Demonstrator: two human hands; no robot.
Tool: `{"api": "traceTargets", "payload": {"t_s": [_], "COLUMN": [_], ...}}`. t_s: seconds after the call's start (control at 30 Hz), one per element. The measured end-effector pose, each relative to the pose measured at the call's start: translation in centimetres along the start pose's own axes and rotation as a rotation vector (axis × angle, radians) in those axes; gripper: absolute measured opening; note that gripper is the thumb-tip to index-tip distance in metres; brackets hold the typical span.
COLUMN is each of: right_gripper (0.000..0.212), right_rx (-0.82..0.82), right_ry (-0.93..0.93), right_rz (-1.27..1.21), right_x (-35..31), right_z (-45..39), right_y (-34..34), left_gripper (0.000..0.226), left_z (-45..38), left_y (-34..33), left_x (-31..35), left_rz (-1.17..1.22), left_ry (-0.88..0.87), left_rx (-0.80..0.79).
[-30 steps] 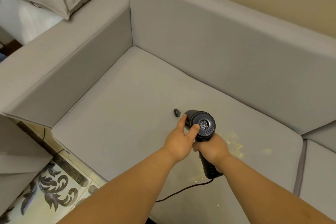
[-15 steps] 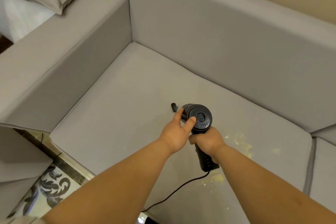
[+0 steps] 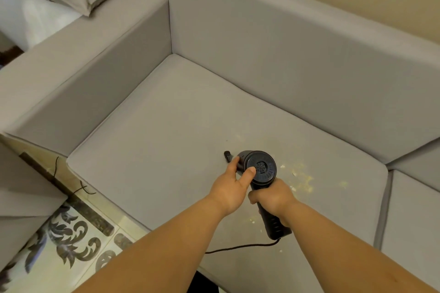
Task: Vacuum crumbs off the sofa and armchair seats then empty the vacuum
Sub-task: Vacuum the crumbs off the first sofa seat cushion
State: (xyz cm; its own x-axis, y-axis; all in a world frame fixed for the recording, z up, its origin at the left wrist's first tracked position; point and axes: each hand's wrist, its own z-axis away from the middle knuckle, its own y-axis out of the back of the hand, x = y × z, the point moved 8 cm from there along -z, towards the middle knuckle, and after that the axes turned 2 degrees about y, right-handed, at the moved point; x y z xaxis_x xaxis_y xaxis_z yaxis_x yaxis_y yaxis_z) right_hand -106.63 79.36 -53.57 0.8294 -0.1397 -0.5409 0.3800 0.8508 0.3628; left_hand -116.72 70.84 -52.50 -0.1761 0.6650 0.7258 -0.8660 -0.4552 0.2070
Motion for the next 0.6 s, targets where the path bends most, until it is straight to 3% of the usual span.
{"api": "traceTargets", "payload": {"t_s": [0.27,0.6], "right_gripper": [0.029,0.04], "right_rx": [0.063,0.121], "right_ry": [0.024,0.056], "right_rz": [0.021,-0.127], "right_x": [-0.9,-6.2], "right_z": [0.7,-4.7], "right_y": [1.5,1.3], "left_gripper": [0.068,0.068], "left_z": [0.0,-6.2], "left_y": [0.3,4.0], "left_x": [1.7,5.3], "left_rz": [-0.015,-0.036], "left_ry": [-0.043,-0.12], "left_rx": [0.014,0.003]}}
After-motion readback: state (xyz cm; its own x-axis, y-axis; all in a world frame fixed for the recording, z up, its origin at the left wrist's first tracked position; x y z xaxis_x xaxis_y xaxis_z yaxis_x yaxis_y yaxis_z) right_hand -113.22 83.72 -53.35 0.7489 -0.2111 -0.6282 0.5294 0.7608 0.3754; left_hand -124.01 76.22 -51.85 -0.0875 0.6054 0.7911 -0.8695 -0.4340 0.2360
